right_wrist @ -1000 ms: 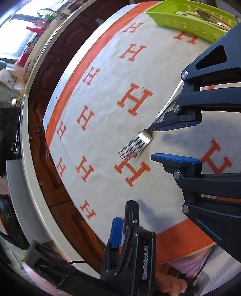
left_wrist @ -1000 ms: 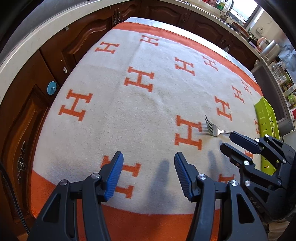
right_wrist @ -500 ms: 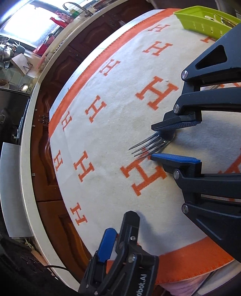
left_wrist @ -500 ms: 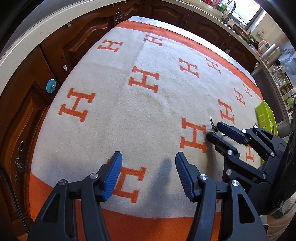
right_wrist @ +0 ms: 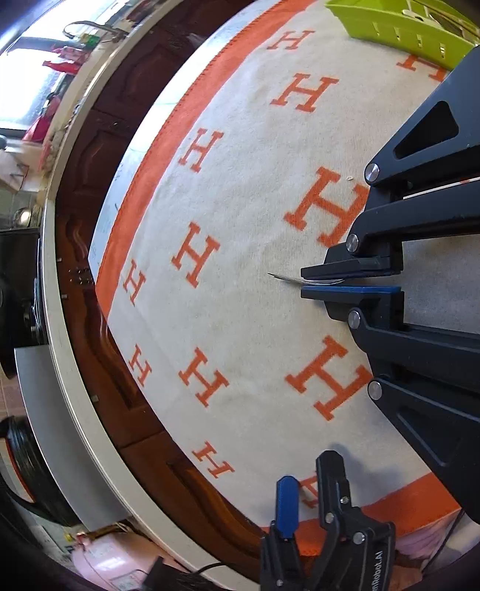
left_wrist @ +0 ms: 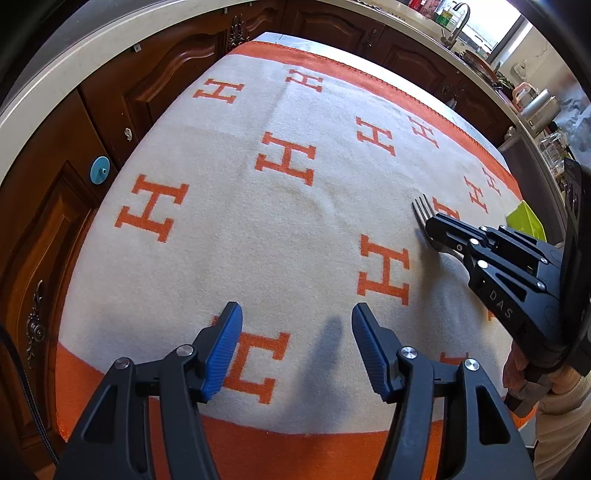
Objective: Organize utensils
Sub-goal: 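Grasp the metal fork by its tines with the right gripper, then carry the metal fork into the green tray and open the right gripper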
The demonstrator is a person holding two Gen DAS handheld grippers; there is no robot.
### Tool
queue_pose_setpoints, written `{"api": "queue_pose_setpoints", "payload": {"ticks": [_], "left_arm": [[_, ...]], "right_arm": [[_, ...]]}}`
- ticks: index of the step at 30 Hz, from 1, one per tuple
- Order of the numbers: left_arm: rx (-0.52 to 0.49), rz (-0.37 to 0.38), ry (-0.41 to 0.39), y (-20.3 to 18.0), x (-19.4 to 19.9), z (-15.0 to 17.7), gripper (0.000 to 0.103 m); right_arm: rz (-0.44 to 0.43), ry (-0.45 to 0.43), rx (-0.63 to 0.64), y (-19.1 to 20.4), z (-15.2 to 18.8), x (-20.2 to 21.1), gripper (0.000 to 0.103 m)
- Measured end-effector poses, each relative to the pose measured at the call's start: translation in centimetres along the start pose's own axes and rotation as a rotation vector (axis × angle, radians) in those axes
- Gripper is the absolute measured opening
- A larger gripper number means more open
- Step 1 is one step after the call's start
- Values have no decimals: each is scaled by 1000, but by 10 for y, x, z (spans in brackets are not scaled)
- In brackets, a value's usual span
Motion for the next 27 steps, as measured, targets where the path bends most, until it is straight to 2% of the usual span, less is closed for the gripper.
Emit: {"api": "queue_pose_setpoints", "payload": {"ticks": [5,8,11,16,21,23,27], "left_arm": [[-4,-1,-1,0,-1,0,63],[-8,-1,-1,-1,0,0,63],[-7,-1,0,-2,0,0,63],[-22,10,0,-9,3,1,63],[-52,23,-9,-22,10,3,63],[-69,30,-14,-29,13,3,63],[-114,46,-28,-51,23,2,63]], "right_arm": [[10,46,10,-3,2,-10,3],[23,40,30,-1,2,-12,3],[5,37,-7,-3,2,-11,3],[-126,3,-222,-14,6,5,3],[-255,-64,-507,-32,18,42,3],[-275,-91,-586,-38,25,60,2],[-261,-141,-687,-50,43,102,2]]}}
Point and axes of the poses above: each gripper's, at about its wrist camera, not at the fingertips, and x roughly against the way its jaws point, y to its left, z to its underside, the point moved 9 cm from there along -x, roughly the way its jaws point, and after that the axes turned 11 degrees about -z, right-handed, at the moved point
